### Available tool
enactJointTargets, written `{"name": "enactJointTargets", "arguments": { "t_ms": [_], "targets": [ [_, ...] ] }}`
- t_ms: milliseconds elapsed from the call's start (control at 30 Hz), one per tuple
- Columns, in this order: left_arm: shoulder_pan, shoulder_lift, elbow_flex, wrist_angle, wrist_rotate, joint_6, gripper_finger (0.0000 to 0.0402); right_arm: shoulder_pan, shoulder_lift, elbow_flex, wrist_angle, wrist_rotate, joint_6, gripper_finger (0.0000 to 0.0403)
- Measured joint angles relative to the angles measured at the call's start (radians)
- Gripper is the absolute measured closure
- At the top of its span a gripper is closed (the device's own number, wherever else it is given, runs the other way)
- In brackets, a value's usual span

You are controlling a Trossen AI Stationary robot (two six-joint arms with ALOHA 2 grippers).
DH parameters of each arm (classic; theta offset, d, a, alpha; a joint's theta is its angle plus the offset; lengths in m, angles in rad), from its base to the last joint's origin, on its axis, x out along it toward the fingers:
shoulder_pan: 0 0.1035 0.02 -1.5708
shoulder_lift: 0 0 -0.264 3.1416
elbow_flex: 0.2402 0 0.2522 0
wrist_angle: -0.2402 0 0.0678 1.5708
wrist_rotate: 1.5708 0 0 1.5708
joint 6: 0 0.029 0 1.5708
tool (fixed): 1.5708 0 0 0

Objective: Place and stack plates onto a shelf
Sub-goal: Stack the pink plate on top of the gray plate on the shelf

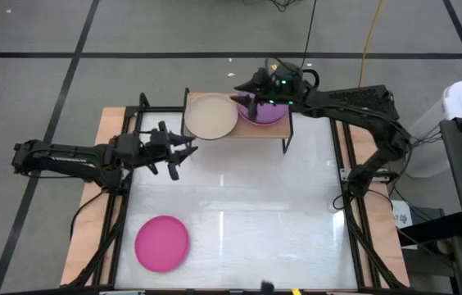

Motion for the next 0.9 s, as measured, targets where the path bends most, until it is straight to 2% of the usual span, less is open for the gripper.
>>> {"name": "enactJointTargets", "arguments": {
  "t_ms": [133, 267, 333, 433, 500, 667, 900],
  "targets": [
    [-0.084, 0.049, 0.000, -0.113, 0.024, -0.090, 0.0243, 0.060, -0.139, -0.018, -0.213, -0.010, -0.143, 0.0234],
    [-0.149, 0.122, 0.000, -0.247, 0.020, -0.146, 0.0243, 0.140, -0.285, -0.126, -0.275, -0.008, -0.185, 0.0243],
    [-0.167, 0.156, 0.000, -0.344, 0.047, -0.183, 0.0243, 0.182, -0.360, -0.201, -0.252, -0.008, -0.173, 0.0246],
    [-0.185, 0.211, 0.000, -0.473, 0.146, -0.242, 0.0243, 0.244, -0.469, -0.333, -0.200, -0.001, -0.172, 0.0247],
    [-0.202, 0.250, 0.000, -0.523, 0.209, -0.266, 0.0243, 0.279, -0.541, -0.427, -0.165, 0.054, -0.169, 0.0247],
    [-0.270, 0.353, 0.000, -0.539, 0.367, -0.236, 0.0243, 0.361, -0.707, -0.641, -0.086, 0.180, -0.135, 0.0247],
    [-0.348, 0.449, 0.000, -0.541, 0.409, -0.263, 0.0243, 0.454, -0.851, -0.884, 0.109, 0.283, -0.081, 0.0248]
  ]
}}
